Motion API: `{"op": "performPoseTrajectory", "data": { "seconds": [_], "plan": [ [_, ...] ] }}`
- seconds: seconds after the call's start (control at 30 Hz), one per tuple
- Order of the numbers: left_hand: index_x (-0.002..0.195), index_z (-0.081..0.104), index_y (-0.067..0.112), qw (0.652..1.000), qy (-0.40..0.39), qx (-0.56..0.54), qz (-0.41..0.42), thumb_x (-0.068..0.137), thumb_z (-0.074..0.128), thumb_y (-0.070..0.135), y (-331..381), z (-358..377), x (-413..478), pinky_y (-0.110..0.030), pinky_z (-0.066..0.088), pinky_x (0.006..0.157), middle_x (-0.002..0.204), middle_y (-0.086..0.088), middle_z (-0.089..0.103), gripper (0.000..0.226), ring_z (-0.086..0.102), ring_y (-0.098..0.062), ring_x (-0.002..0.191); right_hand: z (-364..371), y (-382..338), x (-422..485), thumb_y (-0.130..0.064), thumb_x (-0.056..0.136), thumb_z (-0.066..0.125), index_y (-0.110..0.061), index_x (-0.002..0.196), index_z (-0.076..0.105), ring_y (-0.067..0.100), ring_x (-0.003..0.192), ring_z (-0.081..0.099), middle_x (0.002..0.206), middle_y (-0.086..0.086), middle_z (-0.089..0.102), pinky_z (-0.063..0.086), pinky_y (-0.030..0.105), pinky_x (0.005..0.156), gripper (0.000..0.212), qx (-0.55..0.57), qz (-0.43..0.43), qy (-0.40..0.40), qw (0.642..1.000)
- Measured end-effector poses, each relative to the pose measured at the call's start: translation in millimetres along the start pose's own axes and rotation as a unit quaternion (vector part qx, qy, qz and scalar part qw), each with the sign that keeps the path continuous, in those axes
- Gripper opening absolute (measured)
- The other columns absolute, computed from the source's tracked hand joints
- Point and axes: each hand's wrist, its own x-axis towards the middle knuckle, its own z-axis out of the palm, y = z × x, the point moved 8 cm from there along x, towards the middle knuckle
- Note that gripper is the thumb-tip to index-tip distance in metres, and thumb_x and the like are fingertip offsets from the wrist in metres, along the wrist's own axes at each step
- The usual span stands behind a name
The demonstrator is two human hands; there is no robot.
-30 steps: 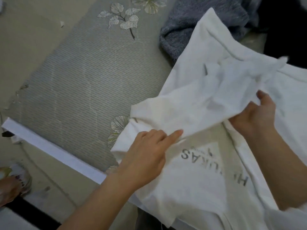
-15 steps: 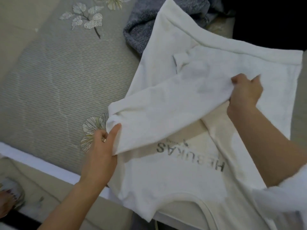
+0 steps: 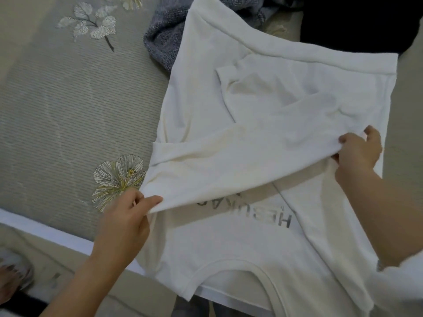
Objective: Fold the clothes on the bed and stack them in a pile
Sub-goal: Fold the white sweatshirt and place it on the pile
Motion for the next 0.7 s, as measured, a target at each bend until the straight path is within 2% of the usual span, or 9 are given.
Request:
{"op": "performPoseTrajectory", "data": {
  "seconds": [0.1, 0.17, 0.23, 0.3, 0.37, 0.43, 0.5, 0.6, 0.7],
  "plan": [
    [0.102, 0.069, 0.018, 1.000, -0.010, 0.011, 0.026, 0.074, 0.046, 0.011, 12.1, 6.4, -3.1, -0.041, 0.043, 0.063, 0.083, -0.008, 0.055, 0.037, 0.050, -0.031, 0.077, -9.3, 16.0, -1.3, -0.014, 0.085, 0.052, -0.020, 0.131, 0.046, 0.018, 0.102, 0.060, 0.119, 0.000, 0.057, 0.056, 0.032, 0.077, 0.046, 0.024, 0.045, 0.016, 0.999],
    [0.120, 0.064, 0.018, 0.995, -0.079, 0.039, -0.051, 0.070, 0.062, 0.024, 6.3, 26.7, -10.8, -0.049, 0.046, 0.077, 0.107, -0.013, 0.053, 0.050, 0.048, -0.036, 0.097, -8.2, 36.3, -7.9, -0.018, 0.087, 0.061, -0.012, 0.130, 0.045, 0.020, 0.102, 0.061, 0.119, 0.005, 0.058, 0.057, 0.030, 0.068, 0.046, 0.023, 0.094, -0.004, 0.995],
    [0.131, 0.057, 0.018, 0.980, -0.143, 0.002, -0.140, 0.066, 0.078, 0.016, -4.9, 45.7, -20.3, -0.042, 0.048, 0.070, 0.114, -0.012, 0.047, 0.068, 0.051, -0.034, 0.096, -0.9, 51.8, -19.0, -0.016, 0.084, 0.068, -0.005, 0.126, 0.049, 0.023, 0.100, 0.064, 0.117, 0.008, 0.062, 0.059, 0.030, 0.062, 0.047, 0.031, 0.120, -0.039, 0.992],
    [0.124, 0.063, 0.017, 0.976, -0.132, -0.034, -0.168, 0.072, 0.071, 0.001, -9.9, 44.7, -22.4, -0.033, 0.044, 0.055, 0.100, -0.006, 0.048, 0.056, 0.055, -0.030, 0.080, 6.3, 62.5, -30.5, -0.010, 0.082, 0.070, -0.004, 0.123, 0.054, 0.026, 0.098, 0.065, 0.114, 0.009, 0.065, 0.060, 0.033, 0.062, 0.044, 0.025, 0.134, -0.079, 0.987],
    [0.108, 0.071, 0.014, 0.987, -0.062, -0.055, -0.137, 0.070, 0.057, -0.003, -12.2, 29.6, -22.0, -0.033, 0.044, 0.049, 0.085, -0.003, 0.047, 0.044, 0.053, -0.026, 0.067, 5.8, 65.9, -35.4, 0.000, 0.080, 0.069, -0.004, 0.123, 0.054, 0.026, 0.099, 0.064, 0.114, 0.009, 0.064, 0.060, 0.031, 0.063, 0.045, 0.025, 0.126, -0.082, 0.988],
    [0.102, 0.074, 0.014, 0.987, 0.024, -0.079, -0.139, 0.068, 0.049, -0.002, -22.3, 10.7, -28.8, -0.032, 0.042, 0.054, 0.082, -0.002, 0.045, 0.045, 0.045, -0.018, 0.068, 0.8, 66.8, -38.6, 0.004, 0.077, 0.067, -0.003, 0.120, 0.053, 0.024, 0.099, 0.063, 0.113, 0.009, 0.062, 0.058, 0.027, 0.061, 0.046, 0.034, 0.109, -0.066, 0.991],
    [0.105, 0.073, 0.017, 0.972, 0.055, -0.075, -0.215, 0.073, 0.052, -0.008, -43.8, 5.3, -43.5, -0.030, 0.038, 0.060, 0.087, -0.002, 0.045, 0.046, 0.044, -0.016, 0.074, 0.5, 71.6, -48.6, 0.006, 0.077, 0.065, -0.003, 0.116, 0.049, 0.024, 0.096, 0.062, 0.112, 0.009, 0.060, 0.058, 0.027, 0.057, 0.044, 0.006, 0.102, -0.079, 0.992],
    [0.115, 0.070, 0.017, 0.952, -0.042, -0.064, -0.297, 0.077, 0.057, -0.015, -62.8, 29.8, -62.5, -0.037, 0.042, 0.068, 0.103, -0.009, 0.048, 0.051, 0.053, -0.030, 0.091, 1.0, 89.8, -62.4, 0.007, 0.079, 0.062, 0.001, 0.119, 0.044, 0.032, 0.100, 0.061, 0.118, 0.017, 0.055, 0.057, 0.031, 0.060, 0.044, -0.069, 0.114, -0.113, 0.985],
    [0.110, 0.072, 0.014, 0.963, -0.062, -0.032, -0.259, 0.073, 0.056, -0.006, -56.5, 33.4, -59.1, -0.044, 0.036, 0.090, 0.117, -0.016, 0.049, 0.045, 0.046, -0.041, 0.108, -9.8, 89.6, -66.0, -0.001, 0.079, 0.063, -0.002, 0.114, 0.038, 0.035, 0.107, 0.057, 0.125, 0.019, 0.048, 0.052, 0.032, 0.076, 0.043, -0.098, 0.095, -0.041, 0.990]
  ]
}}
